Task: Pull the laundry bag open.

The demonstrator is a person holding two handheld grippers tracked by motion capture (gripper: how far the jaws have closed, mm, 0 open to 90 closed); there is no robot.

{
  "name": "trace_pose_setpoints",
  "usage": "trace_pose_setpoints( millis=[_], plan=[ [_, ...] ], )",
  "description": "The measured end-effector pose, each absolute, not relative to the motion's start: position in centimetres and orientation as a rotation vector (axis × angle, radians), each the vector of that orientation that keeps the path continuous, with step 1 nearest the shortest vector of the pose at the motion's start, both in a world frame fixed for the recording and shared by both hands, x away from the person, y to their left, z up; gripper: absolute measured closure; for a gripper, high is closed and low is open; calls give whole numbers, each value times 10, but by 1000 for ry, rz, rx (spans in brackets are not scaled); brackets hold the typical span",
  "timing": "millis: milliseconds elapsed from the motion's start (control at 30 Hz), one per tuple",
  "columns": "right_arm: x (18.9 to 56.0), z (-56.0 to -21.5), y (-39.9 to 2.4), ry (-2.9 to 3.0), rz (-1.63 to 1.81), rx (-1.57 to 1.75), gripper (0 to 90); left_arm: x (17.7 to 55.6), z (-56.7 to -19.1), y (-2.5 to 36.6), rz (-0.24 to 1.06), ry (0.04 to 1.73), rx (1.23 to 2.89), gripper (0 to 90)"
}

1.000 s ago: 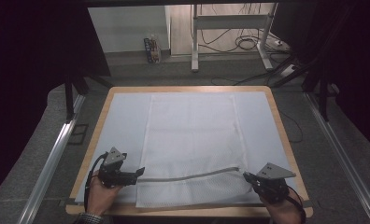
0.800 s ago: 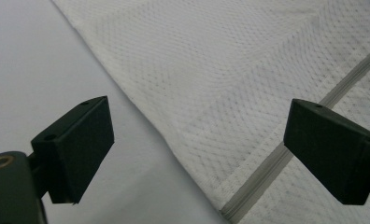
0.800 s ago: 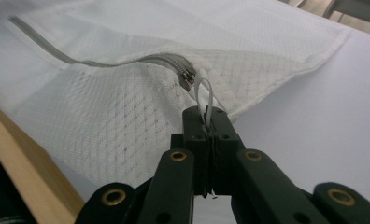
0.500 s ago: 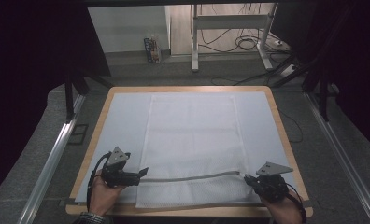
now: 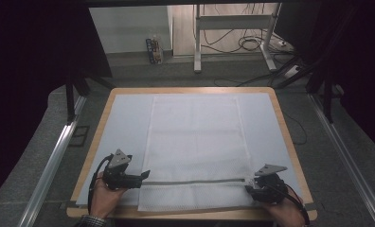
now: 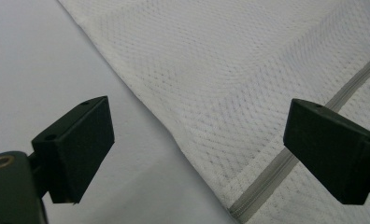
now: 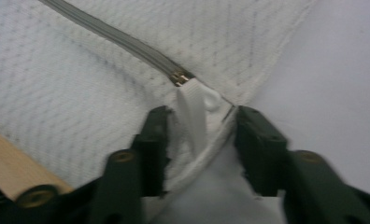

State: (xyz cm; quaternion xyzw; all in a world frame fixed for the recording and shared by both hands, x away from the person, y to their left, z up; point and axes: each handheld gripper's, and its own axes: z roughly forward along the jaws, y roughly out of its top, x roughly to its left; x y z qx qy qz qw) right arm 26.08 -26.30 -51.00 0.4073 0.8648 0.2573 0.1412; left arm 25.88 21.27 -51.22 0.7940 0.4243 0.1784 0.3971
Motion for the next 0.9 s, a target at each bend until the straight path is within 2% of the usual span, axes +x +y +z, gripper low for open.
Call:
trace_pose_setpoints(
  millis=[33, 67, 100, 300, 900],
  plan=[
    [261, -510, -263, 2496, 748, 1189, 624, 259, -512, 212, 452, 1074, 2011, 88],
    [260, -510, -263, 2493, 757, 1207, 710, 259, -512, 212, 452, 1073, 2011, 88],
    [261, -510, -267, 2498, 801, 1250, 838, 258, -512, 212, 453, 1072, 2011, 87],
    [263, -510, -274, 2501, 884, 1330, 874, 258, -510, 211, 447, 1066, 2001, 87],
    [248, -477, -285, 2346, 1214, 1065, 876, 261, -502, 186, 401, 977, 2036, 59]
  ],
)
